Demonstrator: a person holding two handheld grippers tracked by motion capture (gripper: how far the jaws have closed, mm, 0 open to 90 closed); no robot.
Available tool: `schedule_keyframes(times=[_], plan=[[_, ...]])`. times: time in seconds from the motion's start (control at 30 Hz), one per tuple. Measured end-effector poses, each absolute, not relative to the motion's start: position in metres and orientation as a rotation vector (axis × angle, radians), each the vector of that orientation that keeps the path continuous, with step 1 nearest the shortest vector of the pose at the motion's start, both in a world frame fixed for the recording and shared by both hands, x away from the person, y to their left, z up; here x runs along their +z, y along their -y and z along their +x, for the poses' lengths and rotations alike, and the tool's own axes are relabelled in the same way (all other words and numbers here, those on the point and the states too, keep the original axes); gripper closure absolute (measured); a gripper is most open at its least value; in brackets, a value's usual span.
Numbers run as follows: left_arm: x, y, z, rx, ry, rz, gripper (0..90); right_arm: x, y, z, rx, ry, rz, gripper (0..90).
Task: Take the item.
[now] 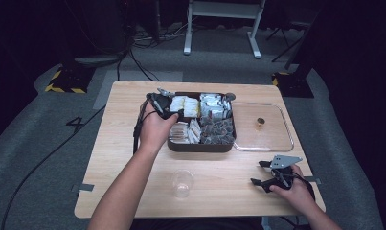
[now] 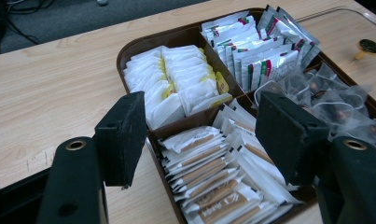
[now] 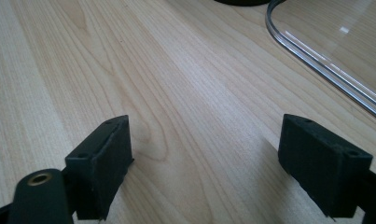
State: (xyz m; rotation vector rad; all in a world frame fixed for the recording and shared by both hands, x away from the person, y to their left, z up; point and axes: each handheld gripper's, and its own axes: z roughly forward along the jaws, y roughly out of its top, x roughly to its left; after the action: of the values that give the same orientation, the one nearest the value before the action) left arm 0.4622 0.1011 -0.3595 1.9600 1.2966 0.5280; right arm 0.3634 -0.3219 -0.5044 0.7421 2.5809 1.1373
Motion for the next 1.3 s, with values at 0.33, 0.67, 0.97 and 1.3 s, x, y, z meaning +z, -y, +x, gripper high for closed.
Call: schedule_keyframes(times=[0.33,0.67,0.97,1.3], plan=[[-0.370,-0.082,0.490,0.505,-1.272,1.997,37.0,-0.504,0.322,0.364,1.138,-2.583,0.740,17.8],[-0.391,-0.065,0.520,0.447,-1.260,2.035,40.8,-0.504,0.322,0.364,1.140,-2.585,0.735,17.9],[-0.414,-0.056,0.544,0.419,-1.280,2.074,42.4,-0.504,0.323,0.364,1.140,-2.587,0.731,17.9],[-0.430,-0.049,0.560,0.361,-1.332,2.127,43.0,-0.504,0.323,0.364,1.142,-2.587,0.730,18.3]])
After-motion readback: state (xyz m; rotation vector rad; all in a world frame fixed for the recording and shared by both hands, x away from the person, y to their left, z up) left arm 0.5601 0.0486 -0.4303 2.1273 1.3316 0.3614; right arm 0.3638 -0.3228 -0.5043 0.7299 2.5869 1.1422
